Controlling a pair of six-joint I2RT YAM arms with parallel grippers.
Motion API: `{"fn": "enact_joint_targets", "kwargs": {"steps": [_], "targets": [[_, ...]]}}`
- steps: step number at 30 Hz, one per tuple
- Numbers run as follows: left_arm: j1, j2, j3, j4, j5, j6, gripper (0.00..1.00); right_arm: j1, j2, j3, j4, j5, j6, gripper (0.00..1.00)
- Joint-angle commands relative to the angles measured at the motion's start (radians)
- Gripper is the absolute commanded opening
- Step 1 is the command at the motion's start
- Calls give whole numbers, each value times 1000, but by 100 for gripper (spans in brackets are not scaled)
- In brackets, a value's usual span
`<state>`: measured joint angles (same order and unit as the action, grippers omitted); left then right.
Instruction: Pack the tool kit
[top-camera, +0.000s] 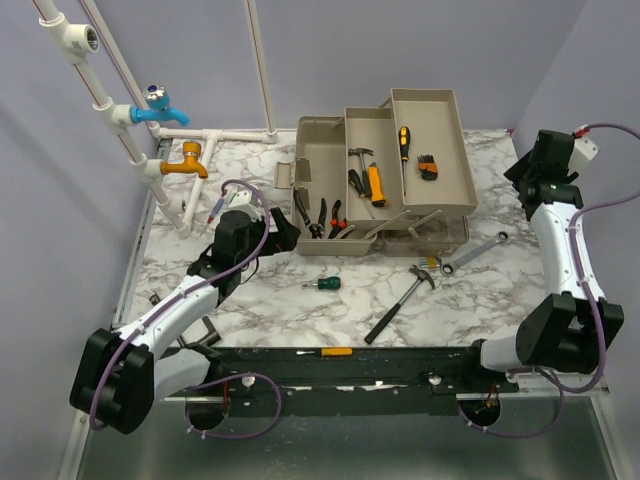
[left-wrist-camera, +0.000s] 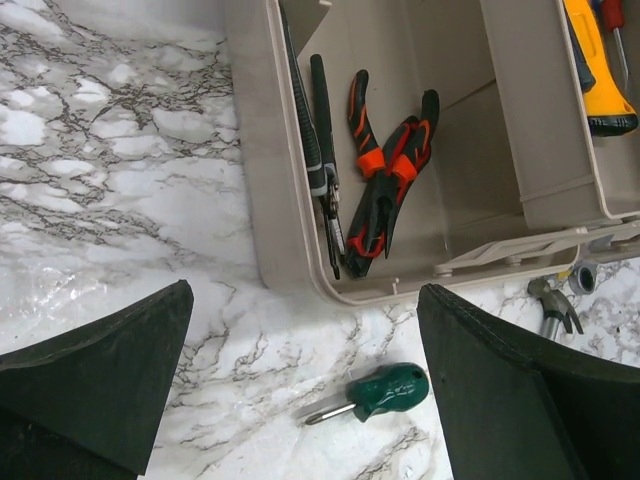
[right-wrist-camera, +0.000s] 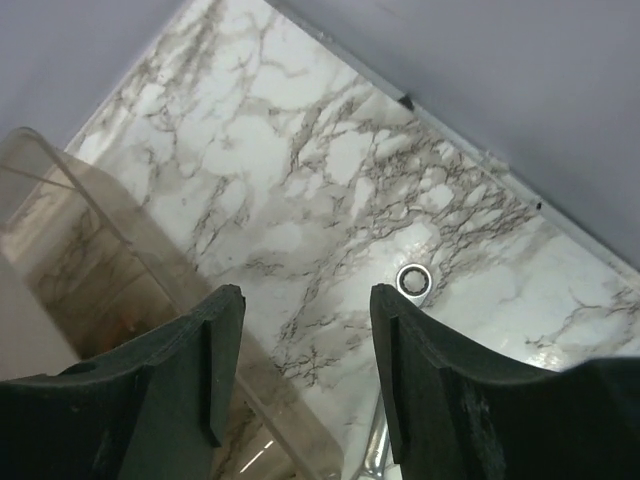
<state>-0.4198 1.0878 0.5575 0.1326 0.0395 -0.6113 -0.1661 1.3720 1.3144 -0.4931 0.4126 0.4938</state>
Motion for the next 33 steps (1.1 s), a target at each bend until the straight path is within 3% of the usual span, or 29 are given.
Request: {"fn": "enact_joint_targets", "kwargs": {"steps": [1, 4, 7, 16, 19, 25, 33], "targets": [[3, 71, 63, 6, 18, 16, 97, -69, 78, -100, 113, -255, 84, 59], [3, 125, 87, 7, 23, 39, 96, -108, 136, -167, 224, -494, 117, 57], [3, 180, 106, 24, 87, 52, 96, -112, 197, -203, 301, -631, 120, 57], [4, 262, 125, 36, 160, 58, 94, -113, 278, -274, 426, -802, 101, 56], [4, 276, 125, 50, 181, 49, 92, -113, 267, -283, 432, -804, 93, 55], [4, 267, 121, 48, 178, 52, 90, -113, 147, -270, 368, -645, 70, 56], [4, 246, 97, 74, 174, 36, 90, -113, 122, -272, 360, -730, 16, 54]]}}
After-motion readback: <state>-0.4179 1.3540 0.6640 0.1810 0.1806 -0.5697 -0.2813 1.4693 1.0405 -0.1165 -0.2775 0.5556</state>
